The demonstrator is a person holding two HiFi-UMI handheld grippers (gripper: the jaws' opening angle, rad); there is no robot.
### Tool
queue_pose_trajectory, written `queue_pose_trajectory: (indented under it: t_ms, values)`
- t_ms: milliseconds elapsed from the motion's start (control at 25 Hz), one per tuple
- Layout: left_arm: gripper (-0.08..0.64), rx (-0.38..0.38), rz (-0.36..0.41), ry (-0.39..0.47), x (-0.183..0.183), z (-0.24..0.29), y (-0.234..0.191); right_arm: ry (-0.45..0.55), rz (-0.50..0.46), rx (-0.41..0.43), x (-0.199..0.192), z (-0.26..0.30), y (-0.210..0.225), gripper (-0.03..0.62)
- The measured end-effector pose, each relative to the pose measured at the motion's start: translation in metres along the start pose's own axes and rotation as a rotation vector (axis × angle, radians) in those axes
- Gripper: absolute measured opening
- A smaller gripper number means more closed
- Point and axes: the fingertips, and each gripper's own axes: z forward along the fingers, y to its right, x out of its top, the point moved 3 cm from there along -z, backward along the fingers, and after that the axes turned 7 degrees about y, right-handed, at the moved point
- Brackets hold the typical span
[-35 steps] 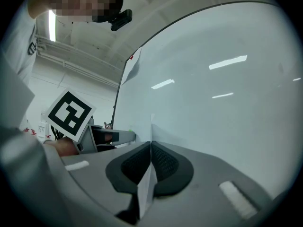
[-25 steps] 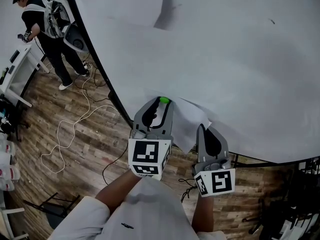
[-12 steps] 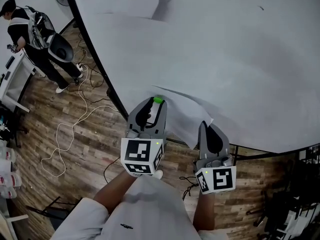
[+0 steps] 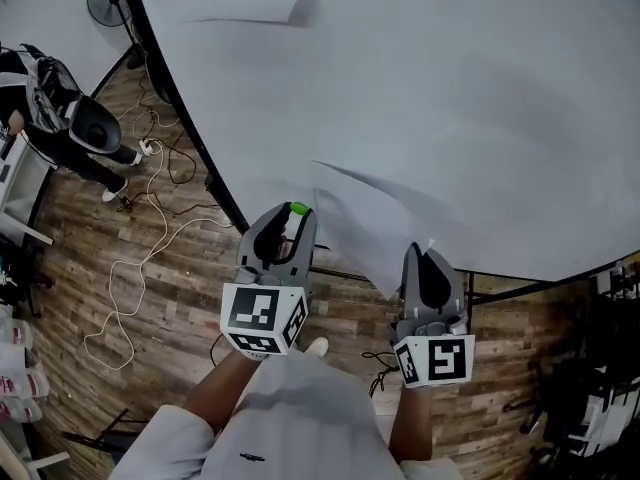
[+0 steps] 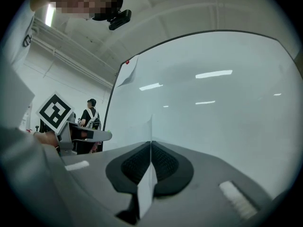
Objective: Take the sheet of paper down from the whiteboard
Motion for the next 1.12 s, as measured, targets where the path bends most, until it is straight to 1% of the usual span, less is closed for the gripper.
queue_pose_trajectory:
  t_ms: [240, 480, 640, 720, 920, 1120]
  values:
    - [0.127, -0.051, 0.008, -0.004, -0.008, -0.013, -0.001, 0.002, -0.031, -0.106, 0.002, -0.025, 0.014, 0.011]
    - [0.126, -0.097, 0.013, -0.002, -0.009, -0.019, 0.007, -0.006, -0.087, -0.235, -0.001, -0.053, 0.043, 0.011]
    - [0.127, -0.119, 0.017, -0.004, -0.011, -0.017, 0.011, -0.024, -0.092, -0.309, -0.010, -0.067, 0.064, 0.011]
    - [0.127, -0.134, 0.016, 0.001, -0.010, -0.019, 0.012, -0.039, -0.084, -0.333, -0.015, -0.073, 0.069, 0.011]
    - [0.126, -0.186, 0.047, 0.008, -0.009, -0.023, 0.022, -0.055, -0.081, -0.385, -0.023, -0.091, 0.079, 0.011]
    - [0.126, -0.214, 0.057, 0.002, -0.009, -0.024, 0.028, -0.054, -0.086, -0.400, -0.028, -0.093, 0.084, 0.011]
